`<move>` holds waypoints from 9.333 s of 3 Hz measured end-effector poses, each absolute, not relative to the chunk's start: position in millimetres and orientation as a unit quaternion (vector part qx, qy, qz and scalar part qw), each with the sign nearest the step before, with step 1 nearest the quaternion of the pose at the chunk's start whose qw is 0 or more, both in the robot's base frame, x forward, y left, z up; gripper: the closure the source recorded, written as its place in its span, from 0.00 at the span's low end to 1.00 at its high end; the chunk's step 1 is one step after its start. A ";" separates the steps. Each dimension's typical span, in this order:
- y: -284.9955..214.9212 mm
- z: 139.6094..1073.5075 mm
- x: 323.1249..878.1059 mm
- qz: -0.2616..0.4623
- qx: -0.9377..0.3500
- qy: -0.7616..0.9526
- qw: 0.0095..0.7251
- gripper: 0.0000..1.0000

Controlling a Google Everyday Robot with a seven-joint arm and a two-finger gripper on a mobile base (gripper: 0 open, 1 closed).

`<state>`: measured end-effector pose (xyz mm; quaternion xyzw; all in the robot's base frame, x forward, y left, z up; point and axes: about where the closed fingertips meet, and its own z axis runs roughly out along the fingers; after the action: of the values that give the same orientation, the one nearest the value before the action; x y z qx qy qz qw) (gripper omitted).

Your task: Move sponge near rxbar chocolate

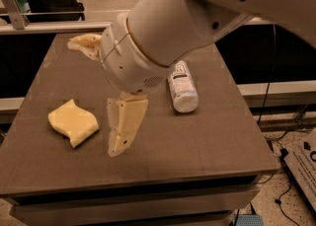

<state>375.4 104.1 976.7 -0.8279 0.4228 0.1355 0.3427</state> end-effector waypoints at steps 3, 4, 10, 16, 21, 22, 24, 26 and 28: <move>194.4 890.6 409.5 0.196 -0.797 0.459 0.340 0.00; 192.8 868.6 420.5 0.191 -0.787 0.482 0.334 0.00; 162.5 839.8 440.6 0.196 -0.747 0.559 0.303 0.64; 47.5 912.1 505.1 0.086 -0.728 0.589 0.340 1.00; -70.0 917.9 691.4 0.008 -0.679 0.660 0.320 1.00; -70.5 908.6 723.5 0.003 -0.682 0.663 0.309 1.00; -58.5 890.9 761.6 0.003 -0.694 0.657 0.296 1.00; -28.9 878.0 775.6 0.022 -0.706 0.640 0.303 1.00; -17.9 864.6 776.5 0.037 -0.705 0.642 0.300 0.83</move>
Offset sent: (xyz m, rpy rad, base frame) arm 0.0340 0.1209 -0.1053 0.0779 0.1913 -0.0337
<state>776.5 -17.9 864.6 -0.7048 0.6417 0.0368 0.3002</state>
